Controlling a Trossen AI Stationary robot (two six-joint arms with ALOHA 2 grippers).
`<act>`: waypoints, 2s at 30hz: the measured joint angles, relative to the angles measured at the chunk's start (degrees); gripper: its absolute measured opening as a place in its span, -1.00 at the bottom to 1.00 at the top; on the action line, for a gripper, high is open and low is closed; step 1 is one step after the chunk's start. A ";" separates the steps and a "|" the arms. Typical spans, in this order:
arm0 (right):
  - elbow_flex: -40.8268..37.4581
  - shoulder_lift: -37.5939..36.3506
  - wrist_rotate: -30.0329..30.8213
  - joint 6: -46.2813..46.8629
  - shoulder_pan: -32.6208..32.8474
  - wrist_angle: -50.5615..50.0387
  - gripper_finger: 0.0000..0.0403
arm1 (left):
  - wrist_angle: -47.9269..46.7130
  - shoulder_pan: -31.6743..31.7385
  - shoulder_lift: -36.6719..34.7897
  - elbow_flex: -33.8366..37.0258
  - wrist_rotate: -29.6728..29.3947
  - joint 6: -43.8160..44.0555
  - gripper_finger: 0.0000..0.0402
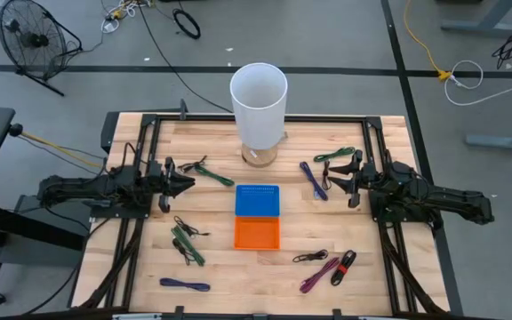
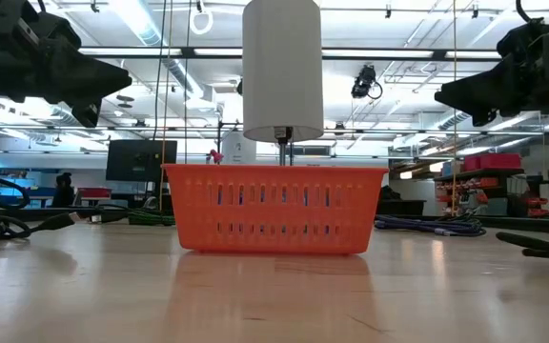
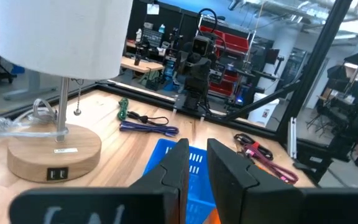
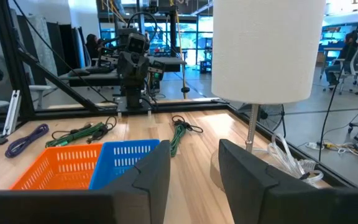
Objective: Pick & Place USB Port
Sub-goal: Put the blue charger cable into the blue bin
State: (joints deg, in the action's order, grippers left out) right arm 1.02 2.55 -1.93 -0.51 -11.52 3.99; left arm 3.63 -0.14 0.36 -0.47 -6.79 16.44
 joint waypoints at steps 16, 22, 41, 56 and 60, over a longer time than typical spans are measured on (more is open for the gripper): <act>1.60 3.25 17.31 2.75 -1.76 14.23 -0.32 | 0.36 0.00 0.00 0.00 -0.15 4.38 -0.70; 9.88 16.62 16.45 11.14 -5.98 -6.85 -0.32 | 1.15 0.00 0.00 0.00 -1.88 10.17 -0.70; 10.84 45.85 9.82 13.49 -6.42 -7.51 -0.07 | 1.84 0.00 0.00 0.00 -3.11 11.42 -0.70; 10.82 54.04 7.45 14.34 -6.37 -1.86 0.39 | 1.82 0.02 0.00 0.00 -6.73 11.40 -0.70; 10.82 57.37 7.45 15.08 -6.37 1.21 0.40 | 1.82 0.02 0.00 0.00 -6.73 11.37 -0.70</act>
State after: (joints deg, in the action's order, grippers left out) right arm 11.84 59.91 5.52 14.57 -17.89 5.20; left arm 5.45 -0.12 0.36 -0.47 -13.52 27.81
